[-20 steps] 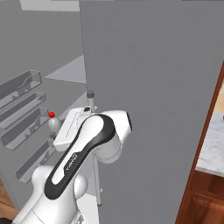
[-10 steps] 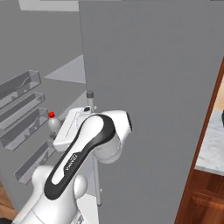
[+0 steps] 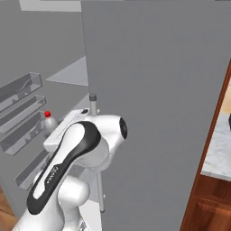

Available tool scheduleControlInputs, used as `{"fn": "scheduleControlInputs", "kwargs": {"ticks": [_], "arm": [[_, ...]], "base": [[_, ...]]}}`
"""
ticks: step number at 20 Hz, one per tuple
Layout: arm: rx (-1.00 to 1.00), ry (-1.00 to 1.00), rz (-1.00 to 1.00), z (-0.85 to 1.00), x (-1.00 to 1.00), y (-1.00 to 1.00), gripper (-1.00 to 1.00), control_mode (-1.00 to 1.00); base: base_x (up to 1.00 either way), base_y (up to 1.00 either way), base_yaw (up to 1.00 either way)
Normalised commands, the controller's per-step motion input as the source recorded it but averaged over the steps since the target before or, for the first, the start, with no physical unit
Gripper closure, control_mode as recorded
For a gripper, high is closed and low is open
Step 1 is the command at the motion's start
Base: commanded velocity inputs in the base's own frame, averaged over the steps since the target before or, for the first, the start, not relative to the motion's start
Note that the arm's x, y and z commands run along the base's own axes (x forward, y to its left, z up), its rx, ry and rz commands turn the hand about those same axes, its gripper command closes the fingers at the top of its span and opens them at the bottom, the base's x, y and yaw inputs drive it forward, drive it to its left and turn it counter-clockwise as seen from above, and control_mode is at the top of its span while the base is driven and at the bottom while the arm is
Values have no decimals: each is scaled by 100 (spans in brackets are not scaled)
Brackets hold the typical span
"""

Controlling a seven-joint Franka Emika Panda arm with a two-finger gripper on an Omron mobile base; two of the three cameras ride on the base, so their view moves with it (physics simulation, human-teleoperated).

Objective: Take the bottled waters from the counter and place them in the freezer to freeze. Close the freezer door after placing the bottles.

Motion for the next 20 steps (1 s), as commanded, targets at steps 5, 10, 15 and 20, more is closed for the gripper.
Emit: {"fn": "scheduleControlInputs", "kwargs": {"ticks": [5, 10, 15, 20], "arm": [[-6, 0, -44, 26, 0, 31, 100, -100], [-7, 1, -55, 39, 2, 15, 100, -100], [1, 7, -61, 34, 12, 0, 100, -100], [1, 4, -63, 14, 21, 6, 100, -100]], "base": [[0, 0, 0], [0, 0, 0], [0, 0, 0], [0, 0, 0]]}}
